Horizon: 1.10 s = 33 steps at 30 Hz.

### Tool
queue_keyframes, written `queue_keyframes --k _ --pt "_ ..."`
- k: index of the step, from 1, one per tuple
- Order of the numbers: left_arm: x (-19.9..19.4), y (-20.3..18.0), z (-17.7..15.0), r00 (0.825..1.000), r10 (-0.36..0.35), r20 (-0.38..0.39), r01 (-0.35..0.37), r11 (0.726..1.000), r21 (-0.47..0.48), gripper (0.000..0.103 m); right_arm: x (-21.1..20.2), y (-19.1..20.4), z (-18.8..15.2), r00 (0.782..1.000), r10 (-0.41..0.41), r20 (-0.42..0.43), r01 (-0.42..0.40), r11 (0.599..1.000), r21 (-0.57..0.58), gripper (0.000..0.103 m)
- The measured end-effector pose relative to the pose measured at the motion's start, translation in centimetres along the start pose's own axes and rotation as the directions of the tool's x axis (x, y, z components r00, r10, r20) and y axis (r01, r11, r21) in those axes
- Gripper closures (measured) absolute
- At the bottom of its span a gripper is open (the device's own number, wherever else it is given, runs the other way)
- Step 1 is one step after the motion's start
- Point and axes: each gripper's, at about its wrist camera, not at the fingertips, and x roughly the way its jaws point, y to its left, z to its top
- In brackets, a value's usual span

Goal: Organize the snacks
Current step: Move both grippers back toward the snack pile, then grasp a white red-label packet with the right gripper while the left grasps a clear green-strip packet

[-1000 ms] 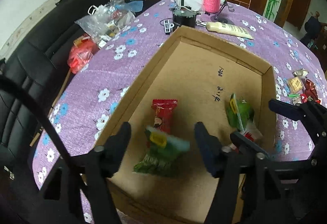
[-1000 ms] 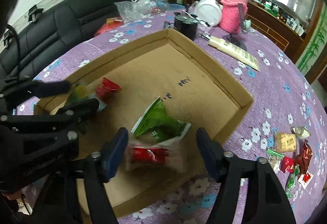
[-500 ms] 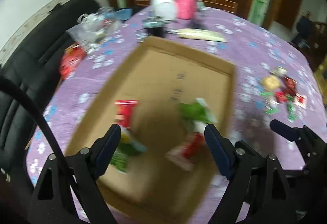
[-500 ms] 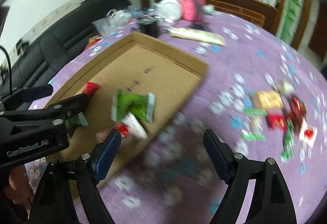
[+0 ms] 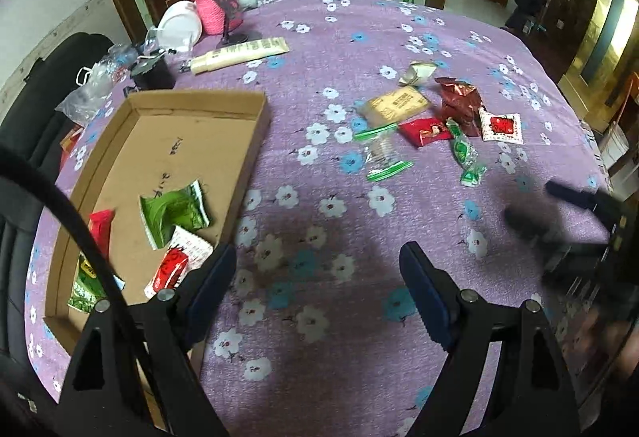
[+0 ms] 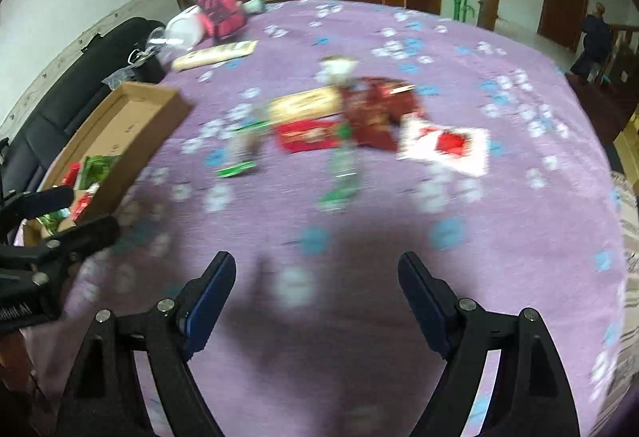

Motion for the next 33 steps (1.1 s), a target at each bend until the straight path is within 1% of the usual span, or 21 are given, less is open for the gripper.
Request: queue_keyframes --k 1,2,4,5,7,8,10,12,14,16,17,18,20,21,22,24,26,28,30,33 --pt "0.0 -0.1 0.2 1.000 0.003 0.000 -0.003 1.000 -0.004 0.019 0.0 -1.2 0.4 1.000 -0.004 0.003 0.004 1.000 -0.004 0.016" --pt "0.2 -0.1 0.2 1.000 0.005 -0.001 -0.005 1.000 -0.007 0.019 0.0 -2.7 0.9 1.000 -0.023 0.007 0.023 1.000 -0.019 0.016" --pt "0.4 0.1 0.3 1.000 0.013 -0.007 -0.013 1.000 -0.020 0.019 0.4 -4.4 2.0 0.999 -0.052 0.012 0.053 0.997 -0.061 0.014" --pt "0.5 0.2 0.4 1.000 0.019 -0.012 -0.020 0.999 -0.028 0.019 0.7 -5.1 2.6 0.998 -0.055 0.014 0.056 0.995 -0.080 0.014" --pt "0.8 0.6 0.4 0.999 0.032 -0.022 -0.033 0.999 -0.042 0.019 1.8 -6.0 4.1 0.999 -0.032 0.009 0.033 0.992 -0.122 0.014" --pt "1.0 0.8 0.5 0.999 0.039 -0.031 -0.041 0.998 -0.044 0.019 2.5 -6.0 4.7 1.000 -0.021 0.000 0.020 0.989 -0.148 0.014" --pt "1.1 1.0 0.5 0.998 0.052 -0.034 -0.054 0.997 -0.047 0.019 4.1 -5.4 5.8 1.000 -0.007 -0.027 0.000 0.968 -0.249 0.014" --pt "1.1 1.4 0.5 0.998 0.052 -0.036 -0.054 0.997 -0.051 0.019 5.5 -4.6 6.3 0.998 0.000 -0.060 -0.021 0.936 -0.352 0.014" --pt "1.1 1.6 0.6 0.998 0.049 -0.040 -0.051 0.997 -0.053 0.019 6.6 -4.3 6.5 0.996 0.003 -0.095 -0.041 0.912 -0.409 0.015" --pt "1.1 1.6 0.7 0.998 0.048 -0.041 -0.050 0.997 -0.051 0.019 7.4 -4.2 6.7 0.991 0.010 -0.132 -0.068 0.894 -0.443 0.017" --pt "1.1 1.5 0.9 0.998 0.048 -0.040 -0.050 0.998 -0.045 0.019 7.4 -4.2 6.8 0.991 0.026 -0.132 -0.083 0.894 -0.440 0.019" --pt "1.2 1.4 1.0 0.998 0.053 -0.040 -0.055 0.998 -0.039 0.019 7.5 -4.2 7.0 0.990 0.034 -0.139 -0.092 0.893 -0.440 0.025" --pt "1.2 1.2 1.5 0.998 0.058 -0.035 -0.060 0.998 -0.029 0.019 7.8 -4.1 7.3 0.987 0.043 -0.156 -0.107 0.895 -0.433 0.029" --pt "1.3 1.0 1.9 0.998 0.061 -0.033 -0.062 0.998 -0.025 0.019 7.8 -4.1 7.4 0.986 0.045 -0.162 -0.111 0.898 -0.425 0.034" --pt "1.4 0.9 2.3 0.998 0.063 -0.033 -0.063 0.998 -0.026 0.019 7.7 -4.0 7.5 0.985 0.047 -0.165 -0.113 0.903 -0.414 0.041" --pt "1.8 0.5 3.4 0.998 0.046 -0.038 -0.047 0.998 -0.035 0.019 7.5 -4.0 7.4 0.986 0.041 -0.160 -0.102 0.911 -0.399 0.046" --pt "2.3 -0.1 4.4 0.999 0.015 -0.046 -0.017 0.999 -0.043 0.019 7.3 -4.0 7.2 0.988 0.038 -0.150 -0.092 0.925 -0.369 0.049" --pt "3.4 -1.2 5.9 0.998 0.000 -0.057 -0.003 0.998 -0.055 0.019 7.1 -4.2 6.8 0.989 0.040 -0.144 -0.087 0.937 -0.338 0.050" --pt "4.4 -2.1 7.0 0.998 -0.021 -0.066 0.016 0.997 -0.070 0.019 6.8 -4.4 6.5 0.989 0.039 -0.141 -0.082 0.946 -0.314 0.050" --pt "6.4 -3.1 8.0 0.992 -0.034 -0.119 0.023 0.996 -0.091 0.019 6.5 -4.7 6.1 0.990 0.036 -0.133 -0.073 0.955 -0.289 0.050"
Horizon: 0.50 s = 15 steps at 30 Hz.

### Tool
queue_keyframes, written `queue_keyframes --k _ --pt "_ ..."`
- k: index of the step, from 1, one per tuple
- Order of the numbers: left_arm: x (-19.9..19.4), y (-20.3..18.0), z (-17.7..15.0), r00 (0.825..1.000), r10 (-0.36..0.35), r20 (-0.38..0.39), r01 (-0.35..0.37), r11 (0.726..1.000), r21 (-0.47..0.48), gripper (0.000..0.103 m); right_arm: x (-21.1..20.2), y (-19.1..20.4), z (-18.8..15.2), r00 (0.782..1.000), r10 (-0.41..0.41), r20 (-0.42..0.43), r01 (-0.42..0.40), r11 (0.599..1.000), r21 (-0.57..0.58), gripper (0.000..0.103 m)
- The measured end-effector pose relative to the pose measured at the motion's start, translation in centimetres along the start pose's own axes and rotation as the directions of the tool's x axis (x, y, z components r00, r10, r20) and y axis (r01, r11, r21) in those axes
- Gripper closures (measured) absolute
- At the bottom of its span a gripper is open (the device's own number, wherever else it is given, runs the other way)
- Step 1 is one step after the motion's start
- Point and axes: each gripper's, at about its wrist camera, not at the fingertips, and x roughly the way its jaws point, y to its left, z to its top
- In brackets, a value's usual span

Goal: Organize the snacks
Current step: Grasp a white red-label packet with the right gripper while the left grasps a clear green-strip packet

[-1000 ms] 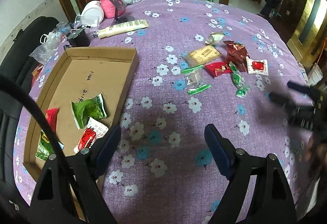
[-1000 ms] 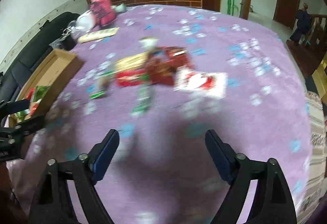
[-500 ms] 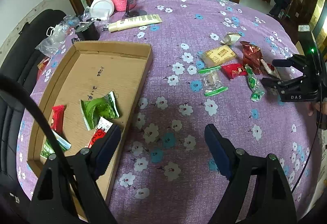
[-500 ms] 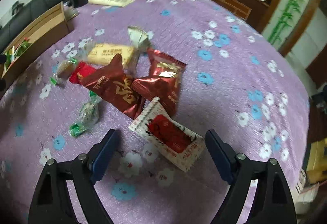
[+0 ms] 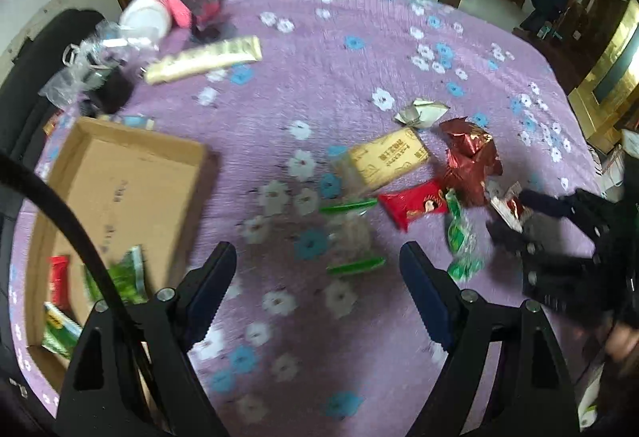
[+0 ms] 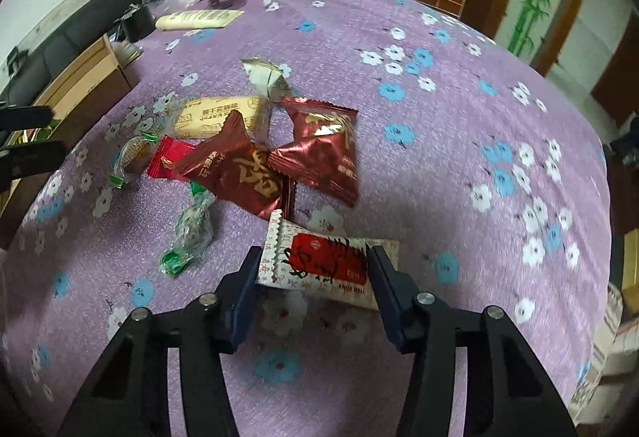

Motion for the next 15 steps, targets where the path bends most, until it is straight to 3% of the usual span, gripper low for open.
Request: queue_keyframes --k 8,9,13,15 --pt "4.3 -0.1 1.3 0.991 -0.029 -0.128 0.018 0.997 -0.080 0.021 0.0 -0.1 -0.2 1.000 -0.003 0.018 0.003 1.000 -0.003 0.048" --pt "4.7 -0.1 1.2 0.989 -0.026 -0.142 0.015 0.997 -0.082 0.037 0.0 0.1 -0.2 1.000 -0.013 0.020 0.014 1.000 -0.020 0.048" --pt "4.4 -0.4 0.8 0.992 0.022 -0.122 -0.028 0.998 -0.049 0.069 0.0 0.0 -0.2 0.999 -0.013 0.031 0.013 1.000 -0.005 0.051" --pt "4.1 0.1 0.6 0.993 -0.004 -0.119 -0.004 0.998 -0.065 0.071 -0.2 0.1 -0.2 0.999 -0.016 0.037 0.016 1.000 0.002 0.054"
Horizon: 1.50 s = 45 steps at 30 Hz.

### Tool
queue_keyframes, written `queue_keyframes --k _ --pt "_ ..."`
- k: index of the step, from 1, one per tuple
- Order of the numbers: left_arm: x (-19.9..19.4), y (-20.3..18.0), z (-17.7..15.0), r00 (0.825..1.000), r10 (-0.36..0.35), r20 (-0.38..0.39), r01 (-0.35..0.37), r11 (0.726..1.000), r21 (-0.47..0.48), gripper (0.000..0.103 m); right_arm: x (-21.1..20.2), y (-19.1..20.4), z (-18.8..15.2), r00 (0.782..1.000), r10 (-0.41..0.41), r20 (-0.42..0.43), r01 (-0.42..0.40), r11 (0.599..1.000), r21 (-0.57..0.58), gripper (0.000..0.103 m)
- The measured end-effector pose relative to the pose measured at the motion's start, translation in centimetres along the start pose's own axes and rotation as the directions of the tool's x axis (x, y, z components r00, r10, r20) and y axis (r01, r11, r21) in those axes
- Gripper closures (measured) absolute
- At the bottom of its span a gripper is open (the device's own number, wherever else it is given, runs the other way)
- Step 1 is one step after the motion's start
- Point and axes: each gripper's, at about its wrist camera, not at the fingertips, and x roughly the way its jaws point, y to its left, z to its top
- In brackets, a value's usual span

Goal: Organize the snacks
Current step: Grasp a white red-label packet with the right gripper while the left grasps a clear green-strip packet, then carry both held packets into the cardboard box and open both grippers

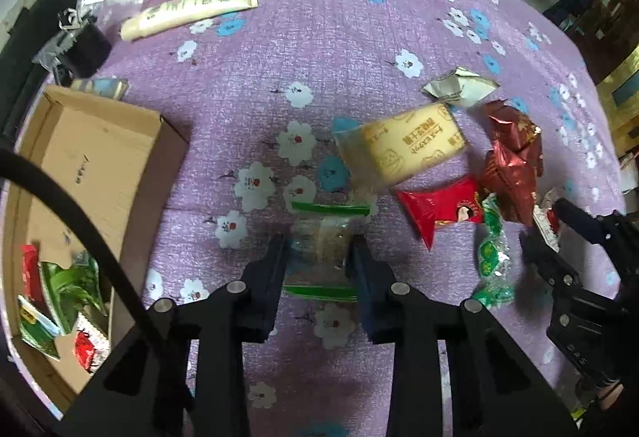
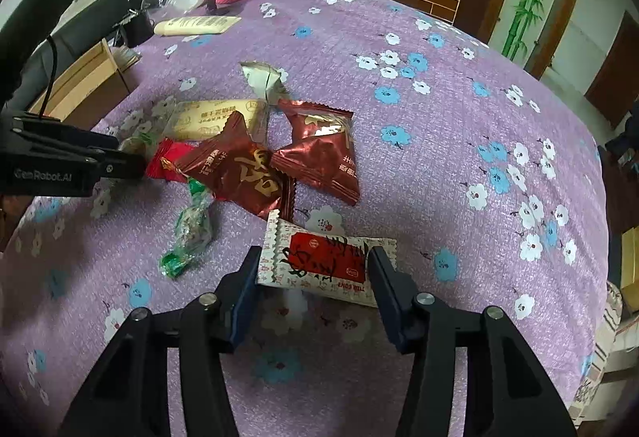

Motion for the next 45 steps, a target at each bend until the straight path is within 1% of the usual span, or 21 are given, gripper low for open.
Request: queue_keyframes --k 5,9,12,14,17,19,21,22,24,28,31,35,36,38,39,40,41,42,43,44,45 --pt "-0.5 1.4 -1.0 0.998 -0.060 -0.010 0.060 0.998 -0.026 0.073 -0.4 0.3 0.1 1.000 -0.019 0.005 0.019 0.999 0.027 0.060" --pt "-1.0 2.1 -2.4 0.998 -0.057 -0.012 0.057 0.998 -0.015 0.073 -0.8 0.0 -0.4 1.000 -0.018 0.015 0.016 0.997 0.071 0.062" --pt "-1.1 2.4 -2.7 0.998 -0.064 -0.012 0.064 0.998 -0.019 0.072 -0.7 0.0 -0.6 1.000 -0.020 0.019 0.018 0.996 0.084 0.062" --pt "-1.1 2.6 -2.6 0.997 -0.071 -0.015 0.071 0.997 -0.024 0.072 -0.5 0.4 -0.5 0.998 -0.055 0.019 0.054 0.997 0.058 0.055" --pt "-1.2 2.7 -2.7 0.997 -0.079 -0.020 0.079 0.997 -0.024 0.072 0.0 1.0 -0.2 0.995 -0.100 0.021 0.100 0.995 -0.017 0.045" --pt "-1.2 2.8 -2.8 0.996 -0.083 -0.020 0.083 0.996 -0.023 0.072 0.3 0.7 0.1 0.995 -0.091 0.026 0.092 0.995 -0.035 0.037" --pt "-1.3 3.0 -2.9 0.996 -0.088 -0.020 0.087 0.996 -0.025 0.072 0.5 0.0 0.3 0.998 -0.063 0.026 0.064 0.998 -0.027 0.036" --pt "-1.1 2.8 -2.5 0.996 -0.089 -0.020 0.089 0.996 -0.026 0.072 0.7 -0.4 0.5 0.999 -0.037 0.017 0.037 0.999 -0.009 0.037" --pt "-1.2 2.9 -2.7 0.996 -0.090 -0.017 0.090 0.996 -0.022 0.072 0.8 -0.7 0.5 1.000 -0.024 0.008 0.024 1.000 0.019 0.038" --pt "-1.2 2.5 -2.9 0.997 -0.071 -0.005 0.071 0.997 -0.009 0.072 0.2 -0.4 0.3 1.000 -0.015 -0.007 0.016 0.999 0.032 0.052" --pt "-1.3 2.0 -3.3 0.999 -0.051 0.004 0.051 0.999 0.014 0.071 -0.4 -0.5 -0.3 1.000 -0.003 -0.006 0.004 0.998 0.067 0.058" --pt "-1.6 1.7 -3.9 0.999 -0.048 0.004 0.048 0.998 0.038 0.071 -1.2 -1.1 -1.4 1.000 -0.028 0.001 0.028 0.990 0.138 0.058" --pt "-1.7 1.8 -4.0 0.999 -0.051 0.003 0.050 0.998 0.041 0.071 -1.8 -1.8 -2.0 0.999 -0.038 0.004 0.037 0.981 0.189 0.058" --pt "-1.6 1.7 -4.0 0.999 -0.053 0.000 0.053 0.998 0.043 0.071 -2.5 -2.6 -3.2 0.999 -0.040 -0.024 0.044 0.969 0.242 0.058" --pt "-1.6 1.7 -4.0 0.999 -0.054 0.002 0.054 0.998 0.045 0.071 -3.2 -3.0 -4.0 0.998 -0.054 -0.039 0.063 0.962 0.266 0.056" --pt "-1.6 1.8 -4.0 0.999 -0.054 0.003 0.054 0.998 0.045 0.071 -3.7 -3.4 -4.4 0.998 -0.031 -0.048 0.043 0.958 0.284 0.054" --pt "-1.6 1.7 -4.0 0.999 -0.055 0.004 0.054 0.998 0.044 0.071 -4.5 -3.9 -4.8 1.000 0.022 -0.023 -0.013 0.943 0.332 0.051" --pt "-1.6 1.7 -4.0 0.999 -0.052 0.007 0.052 0.998 0.047 0.071 -5.1 -4.4 -4.8 0.999 0.042 0.009 -0.042 0.925 0.378 0.037" --pt "-1.6 1.6 -4.0 0.999 -0.049 0.009 0.049 0.998 0.050 0.071 -5.6 -4.7 -4.6 0.999 0.036 0.034 -0.046 0.912 0.409 0.027" --pt "-1.5 1.5 -4.1 0.999 -0.044 0.014 0.043 0.998 0.055 0.071 -5.6 -4.7 -4.4 0.999 0.024 0.042 -0.039 0.910 0.413 0.026" --pt "-1.6 1.4 -4.2 0.999 -0.040 0.016 0.039 0.997 0.061 0.070 -5.5 -4.5 -3.7 0.999 -0.018 0.046 -0.002 0.914 0.405 0.026"
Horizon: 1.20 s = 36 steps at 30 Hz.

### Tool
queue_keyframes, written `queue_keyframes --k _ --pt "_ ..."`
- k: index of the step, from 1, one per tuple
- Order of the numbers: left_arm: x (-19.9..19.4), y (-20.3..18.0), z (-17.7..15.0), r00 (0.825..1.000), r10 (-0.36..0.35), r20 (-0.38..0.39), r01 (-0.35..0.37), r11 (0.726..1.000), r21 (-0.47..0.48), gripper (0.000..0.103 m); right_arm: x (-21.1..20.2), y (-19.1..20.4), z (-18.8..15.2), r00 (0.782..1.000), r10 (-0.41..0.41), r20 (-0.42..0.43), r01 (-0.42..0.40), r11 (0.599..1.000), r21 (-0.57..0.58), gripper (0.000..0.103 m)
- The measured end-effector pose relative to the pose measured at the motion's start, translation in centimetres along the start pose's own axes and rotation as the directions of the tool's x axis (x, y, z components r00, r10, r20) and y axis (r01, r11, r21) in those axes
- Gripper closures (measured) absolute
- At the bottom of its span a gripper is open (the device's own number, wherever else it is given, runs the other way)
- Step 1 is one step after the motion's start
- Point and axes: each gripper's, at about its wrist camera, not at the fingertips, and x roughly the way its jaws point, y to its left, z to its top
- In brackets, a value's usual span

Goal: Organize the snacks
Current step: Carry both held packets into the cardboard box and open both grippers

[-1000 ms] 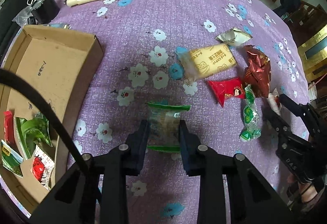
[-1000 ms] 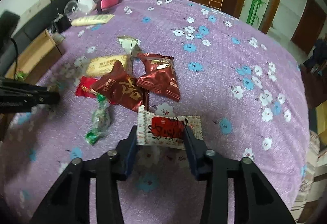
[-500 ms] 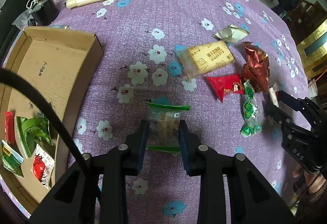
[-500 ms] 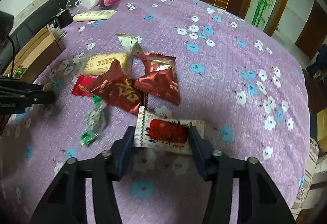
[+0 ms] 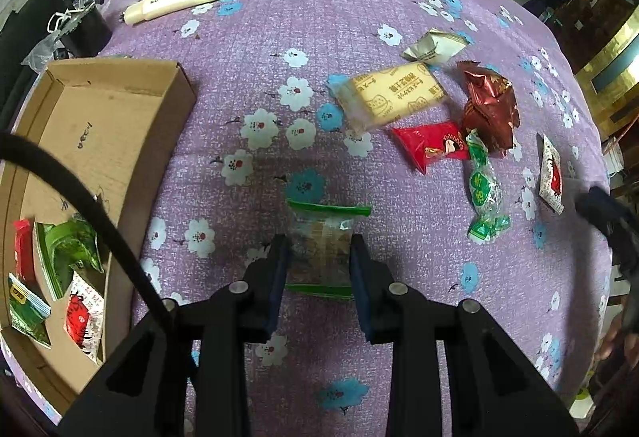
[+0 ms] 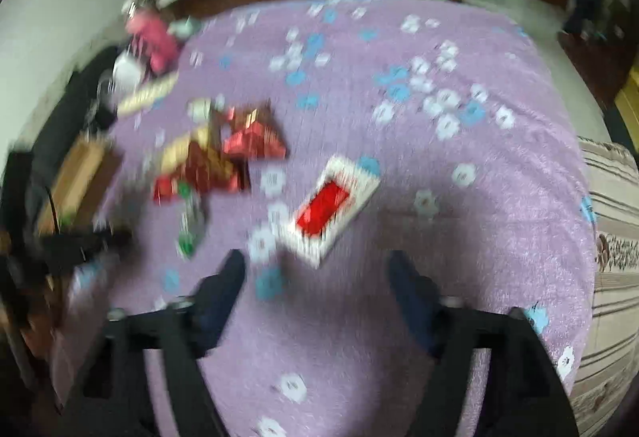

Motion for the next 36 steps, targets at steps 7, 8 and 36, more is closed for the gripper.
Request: queue_keyframes --k 7,8,36 --pt "0.0 0.1 0.2 1.000 -0.016 -0.011 0.016 1.000 0.000 0.069 4.3 2.4 1.9 0.982 -0.179 -0.063 0.179 0.984 -0.006 0.050" --pt "0.0 0.2 0.2 1.000 -0.021 -0.012 0.021 1.000 0.001 0.069 4.8 2.5 1.9 0.981 -0.174 -0.081 0.175 0.985 -0.006 0.057" --pt "-4.1 1.6 -6.3 0.992 -0.052 0.119 0.044 0.996 0.074 0.070 -2.2 6.8 -5.8 1.000 0.015 -0.013 -0.014 1.000 0.014 0.073"
